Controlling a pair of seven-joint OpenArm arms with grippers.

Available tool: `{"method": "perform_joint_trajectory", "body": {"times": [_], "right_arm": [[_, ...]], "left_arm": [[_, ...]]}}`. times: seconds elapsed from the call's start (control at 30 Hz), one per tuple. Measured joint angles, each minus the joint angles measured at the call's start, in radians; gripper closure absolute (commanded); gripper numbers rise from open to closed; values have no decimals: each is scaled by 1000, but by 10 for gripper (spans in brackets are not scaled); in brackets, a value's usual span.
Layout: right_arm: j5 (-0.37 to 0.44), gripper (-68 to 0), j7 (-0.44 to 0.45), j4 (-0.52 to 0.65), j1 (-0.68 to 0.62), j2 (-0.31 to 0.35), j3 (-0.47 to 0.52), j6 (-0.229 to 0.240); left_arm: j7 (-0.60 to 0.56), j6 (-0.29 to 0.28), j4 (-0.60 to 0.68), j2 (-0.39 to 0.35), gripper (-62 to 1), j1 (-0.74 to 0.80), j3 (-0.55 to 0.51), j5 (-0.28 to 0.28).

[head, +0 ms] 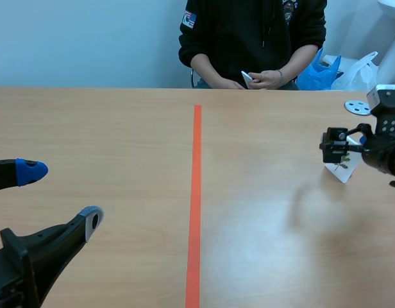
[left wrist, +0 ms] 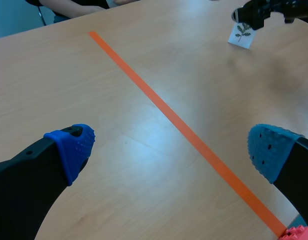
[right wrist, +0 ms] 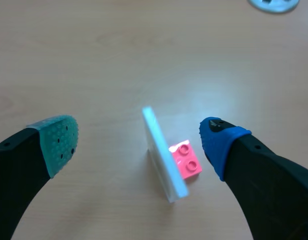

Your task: Sort the leaf by its shape. The table is split by an orange tape line. A compound leaf with several leaflets goes to the left side, a simple leaf with one blade goes to the right side. Return to the home posture when a red brick is placed on the table.

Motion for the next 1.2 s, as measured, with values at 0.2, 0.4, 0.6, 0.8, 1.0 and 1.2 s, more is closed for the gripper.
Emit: {"method": "perform_joint_trajectory", "body": {"times": [0.2,0.4,0.6,0.8,1.0,1.2], "right_arm": [[94,-655,-82,315,-120,112,80,120],[252,-679,-142,586,-349,180,179,219],[328,-679,-169,898,-652,180,306,256],[364,-679,-169,1151,-919,132,401,256],[368,-679,-192,1327,-1074,20,404,256],[352,-679,-192,1382,-1123,-40,404,256]], "left_arm": [[-4,0,0,0,-623,0,0,0],[-4,0,0,0,-623,0,0,0],[-3,0,0,0,-623,-8,0,0],[-2,0,0,0,-623,-19,0,0],[1,0,0,0,-623,-19,0,0],[1,0,0,0,-623,-19,0,0]]}}
